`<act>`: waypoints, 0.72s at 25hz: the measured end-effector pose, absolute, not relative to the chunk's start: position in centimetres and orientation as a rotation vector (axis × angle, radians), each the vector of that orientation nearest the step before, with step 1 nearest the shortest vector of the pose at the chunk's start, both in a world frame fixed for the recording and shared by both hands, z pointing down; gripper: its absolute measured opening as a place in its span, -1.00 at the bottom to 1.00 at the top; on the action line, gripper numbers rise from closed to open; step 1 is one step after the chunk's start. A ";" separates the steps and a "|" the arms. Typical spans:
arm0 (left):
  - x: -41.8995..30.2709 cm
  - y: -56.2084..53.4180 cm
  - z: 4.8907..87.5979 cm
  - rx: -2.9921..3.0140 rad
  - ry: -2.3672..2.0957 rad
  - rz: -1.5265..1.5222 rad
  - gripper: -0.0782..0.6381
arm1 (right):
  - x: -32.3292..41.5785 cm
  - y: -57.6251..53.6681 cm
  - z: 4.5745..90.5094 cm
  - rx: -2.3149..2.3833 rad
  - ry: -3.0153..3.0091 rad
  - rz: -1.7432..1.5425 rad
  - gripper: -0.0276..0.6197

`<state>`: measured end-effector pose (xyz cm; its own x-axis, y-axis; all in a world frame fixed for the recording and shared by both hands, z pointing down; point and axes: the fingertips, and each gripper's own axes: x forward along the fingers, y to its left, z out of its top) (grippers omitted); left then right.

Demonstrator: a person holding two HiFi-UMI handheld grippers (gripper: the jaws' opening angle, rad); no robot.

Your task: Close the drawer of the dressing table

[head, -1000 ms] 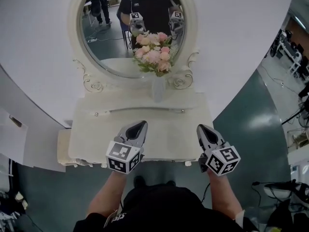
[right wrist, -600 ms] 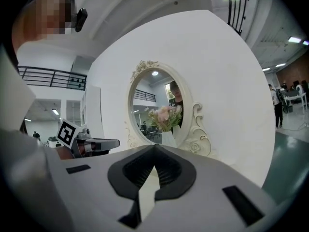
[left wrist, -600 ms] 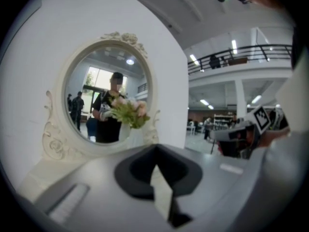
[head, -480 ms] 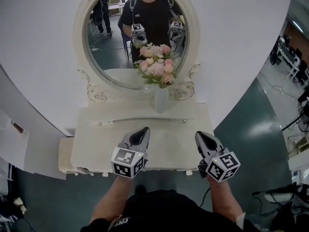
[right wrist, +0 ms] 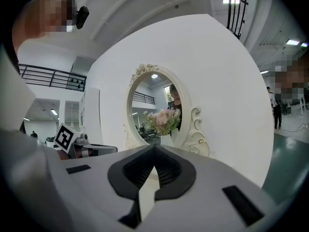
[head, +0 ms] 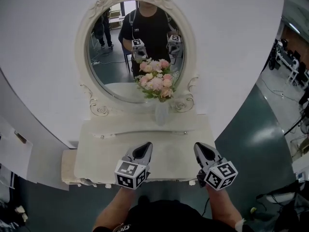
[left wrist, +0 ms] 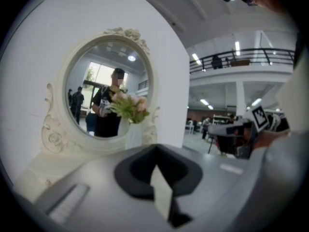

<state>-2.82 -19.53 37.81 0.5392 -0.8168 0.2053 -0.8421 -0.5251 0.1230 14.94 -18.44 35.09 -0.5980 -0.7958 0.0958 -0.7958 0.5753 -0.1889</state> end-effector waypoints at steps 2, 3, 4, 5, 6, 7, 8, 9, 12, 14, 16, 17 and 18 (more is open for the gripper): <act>-2.8 -19.6 37.7 2.572 -1.403 0.180 -0.76 | 14.9 -18.6 35.0 1.407 -2.785 0.319 -0.94; -2.8 -19.6 37.7 2.573 -1.403 0.180 -0.76 | 14.9 -18.6 34.9 1.407 -2.784 0.312 -0.94; -2.8 -19.5 37.7 2.574 -1.405 0.181 -0.76 | 14.9 -18.6 35.0 1.407 -2.782 0.307 -0.94; -3.0 -19.5 37.7 2.572 -1.408 0.181 -0.76 | 14.9 -18.6 35.0 1.408 -2.780 0.303 -0.94; -3.1 -19.5 37.7 2.571 -1.411 0.181 -0.76 | 14.8 -18.6 35.0 1.408 -2.779 0.298 -0.94; -3.3 -19.5 37.6 2.571 -1.414 0.180 -0.76 | 14.7 -18.6 35.0 1.407 -2.778 0.293 -0.94; -3.4 -19.5 37.5 2.571 -1.418 0.179 -0.76 | 14.6 -18.5 35.0 1.406 -2.778 0.289 -0.94; -3.5 -19.5 37.3 2.572 -1.421 0.177 -0.76 | 14.5 -18.4 35.0 1.403 -2.778 0.286 -0.94; -3.7 -19.5 37.1 2.571 -1.427 0.171 -0.76 | 14.3 -18.3 35.1 1.395 -2.777 0.287 -0.94; -3.9 -19.5 37.0 2.566 -1.429 0.167 -0.76 | 14.2 -18.3 35.2 1.394 -2.776 0.293 -0.94; -4.1 -19.4 37.0 2.560 -1.431 0.159 -0.76 | 14.3 -18.3 35.3 1.399 -2.772 0.292 -0.94; -4.2 -19.4 37.0 2.558 -1.434 0.154 -0.76 | 14.4 -18.3 35.3 1.403 -2.770 0.290 -0.94; -4.4 -19.3 37.0 2.557 -1.437 0.150 -0.76 | 14.4 -18.3 35.3 1.407 -2.769 0.286 -0.94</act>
